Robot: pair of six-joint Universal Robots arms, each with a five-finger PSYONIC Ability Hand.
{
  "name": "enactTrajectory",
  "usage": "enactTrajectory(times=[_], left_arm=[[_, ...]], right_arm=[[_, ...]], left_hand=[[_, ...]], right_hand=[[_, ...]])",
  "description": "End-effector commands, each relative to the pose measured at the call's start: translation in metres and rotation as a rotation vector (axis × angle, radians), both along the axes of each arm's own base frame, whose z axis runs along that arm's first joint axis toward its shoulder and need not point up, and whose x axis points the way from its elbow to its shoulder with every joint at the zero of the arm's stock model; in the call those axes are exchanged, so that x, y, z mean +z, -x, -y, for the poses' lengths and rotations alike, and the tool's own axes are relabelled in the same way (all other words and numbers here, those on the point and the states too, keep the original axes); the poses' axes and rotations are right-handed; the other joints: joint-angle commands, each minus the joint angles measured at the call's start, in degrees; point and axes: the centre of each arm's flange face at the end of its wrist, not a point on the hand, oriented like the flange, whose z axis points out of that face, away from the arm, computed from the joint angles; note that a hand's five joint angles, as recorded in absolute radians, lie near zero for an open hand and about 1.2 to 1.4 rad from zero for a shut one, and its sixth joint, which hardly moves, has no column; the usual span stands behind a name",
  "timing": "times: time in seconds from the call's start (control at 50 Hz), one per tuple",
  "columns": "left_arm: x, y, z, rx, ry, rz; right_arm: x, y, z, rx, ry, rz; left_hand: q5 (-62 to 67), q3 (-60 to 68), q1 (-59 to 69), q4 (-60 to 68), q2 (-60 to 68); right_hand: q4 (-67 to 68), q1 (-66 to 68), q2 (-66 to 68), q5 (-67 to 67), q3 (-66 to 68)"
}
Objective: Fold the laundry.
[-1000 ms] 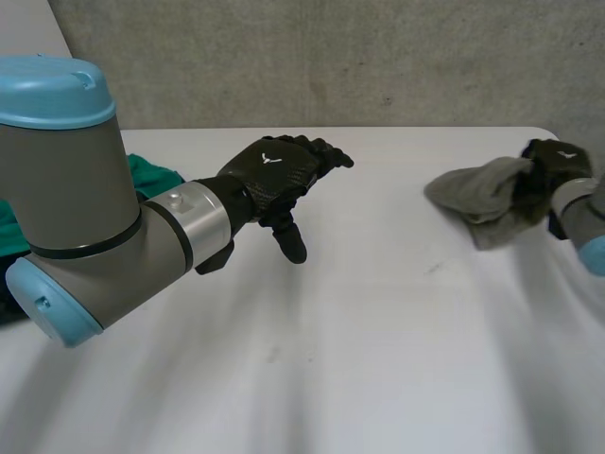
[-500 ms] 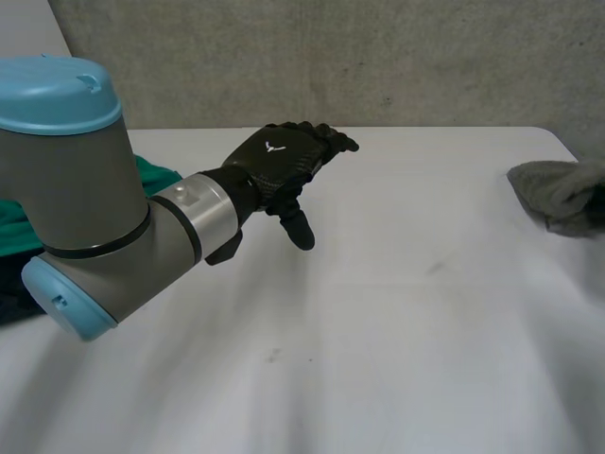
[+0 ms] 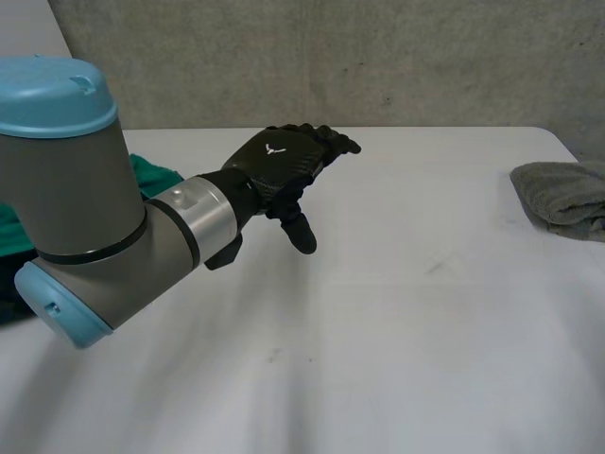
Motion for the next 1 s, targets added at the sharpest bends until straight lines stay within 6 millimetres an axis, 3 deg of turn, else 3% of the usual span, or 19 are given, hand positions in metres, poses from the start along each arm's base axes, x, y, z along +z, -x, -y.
enactTrajectory(times=[0.02, 0.04, 0.06, 0.12, 0.18, 0.24, 0.26, 0.28, 0.34, 0.36, 0.44, 0.54, 0.64, 0.72, 0.78, 0.8, 0.84, 0.94, 1.0], left_arm=[[0.011, -0.012, 0.006, 0.045, 0.024, -0.015], [0.013, -0.016, 0.01, 0.062, 0.029, -0.016], [0.015, -0.02, 0.013, 0.08, 0.038, -0.021], [0.021, -0.037, 0.032, 0.165, 0.074, -0.035], [0.027, -0.056, 0.054, 0.255, 0.132, -0.055], [0.03, -0.074, 0.075, 0.328, 0.178, -0.064], [0.03, -0.087, 0.087, 0.369, 0.193, -0.061], [0.03, -0.094, 0.094, 0.391, 0.202, -0.057], [0.023, -0.127, 0.123, 0.488, 0.219, -0.021], [0.019, -0.136, 0.13, 0.512, 0.219, -0.003], [-0.017, -0.176, 0.165, 0.606, 0.199, 0.136], [-0.062, -0.211, 0.191, 0.647, 0.203, 0.36], [-0.106, -0.24, 0.21, 0.658, 0.195, 0.55], [-0.12, -0.249, 0.219, 0.668, 0.177, 0.564], [-0.126, -0.248, 0.222, 0.665, 0.17, 0.559], [-0.128, -0.246, 0.223, 0.663, 0.168, 0.552], [-0.128, -0.243, 0.223, 0.66, 0.169, 0.541], [-0.114, -0.23, 0.226, 0.694, 0.229, 0.492], [-0.083, -0.204, 0.217, 0.717, 0.3, 0.428]], right_arm=[[0.067, -0.046, -0.004, 0.101, 0.229, 0.126], [0.073, -0.063, -0.007, 0.143, 0.242, 0.162], [0.083, -0.093, -0.013, 0.233, 0.258, 0.235], [0.088, -0.141, -0.032, 0.39, 0.227, 0.384], [0.086, -0.17, -0.05, 0.492, 0.179, 0.464], [0.09, -0.216, -0.084, 0.647, 0.138, 0.519], [0.088, -0.23, -0.094, 0.691, 0.121, 0.524], [0.085, -0.258, -0.116, 0.777, 0.092, 0.531], [0.072, -0.289, -0.144, 0.866, 0.042, 0.532], [0.06, -0.306, -0.162, 0.909, 0.0, 0.531], [0.03, -0.334, -0.204, 0.984, -0.123, 0.516], [0.002, -0.348, -0.24, 1.038, -0.234, 0.462], [-0.012, -0.348, -0.251, 1.043, -0.285, 0.451], [-0.017, -0.346, -0.253, 1.037, -0.295, 0.448], [-0.02, -0.344, -0.252, 1.03, -0.299, 0.45], [-0.021, -0.344, -0.253, 1.028, -0.301, 0.45], [-0.024, -0.343, -0.255, 1.027, -0.312, 0.452], [-0.027, -0.341, -0.257, 1.019, -0.323, 0.455], [-0.027, -0.34, -0.257, 1.016, -0.316, 0.453]], left_hand=[[-0.82, -0.34, 1.13, 0.14, 0.23], [-0.83, -0.34, 1.13, 0.13, 0.22], [-0.83, -0.34, 1.13, 0.13, 0.22], [-0.83, -0.34, 1.13, 0.13, 0.22], [-0.83, -0.34, 1.13, 0.13, 0.22], [-0.83, -0.34, 1.13, 0.13, 0.23], [-0.83, -0.34, 1.13, 0.13, 0.22], [-0.66, -0.17, 1.29, 0.3, 0.39], [-0.83, -0.34, 1.13, 0.13, 0.22], [-0.83, -0.34, 1.13, 0.13, 0.22], [-0.83, -0.34, 1.13, 0.13, 0.22], [-1.5, -1.01, 0.45, -0.54, -0.45], [-0.16, 0.33, 1.79, 0.8, 0.89], [9.87, 10.36, 11.82, 10.83, 10.92], [27.53, 28.02, 29.48, 28.49, 28.58], [46.08, 46.57, 48.04, 47.04, 47.14], [64.68, 65.17, 66.63, 65.64, 65.73], [67.28, 67.76, 69.23, 68.24, 68.33], [67.28, 67.76, 69.23, 68.24, 68.33]], right_hand=[[-3.5, -1.57, -2.71, -3.35, -2.38], [-3.5, -1.57, -2.71, -3.35, -2.38], [-3.5, -1.57, -2.71, -3.35, -2.38], [-3.5, -1.57, -2.71, -3.35, -2.38], [-3.5, -1.57, -2.71, -3.35, -2.38], [-3.5, -1.57, -2.71, -3.35, -2.38], [-3.5, -1.57, -2.71, -3.35, -2.38], [-3.5, -1.57, -2.71, -3.35, -2.38], [-3.5, -1.57, -2.71, -3.35, -2.38], [-3.5, -1.57, -2.71, -3.35, -2.38], [-3.5, -1.57, -2.71, -3.35, -2.38], [-3.5, -1.57, -2.71, -3.35, -2.38], [-3.5, -1.57, -2.71, -3.35, -2.38], [-3.5, -1.57, -2.71, -3.35, -2.38], [-3.5, -1.57, -2.71, -3.35, -2.38], [-3.5, -1.57, -2.71, -3.35, -2.38], [-3.5, -1.57, -2.71, -3.35, -2.38], [-3.5, -1.57, -2.71, -3.35, -2.38], [-3.5, -1.57, -2.71, -3.35, -2.38]])
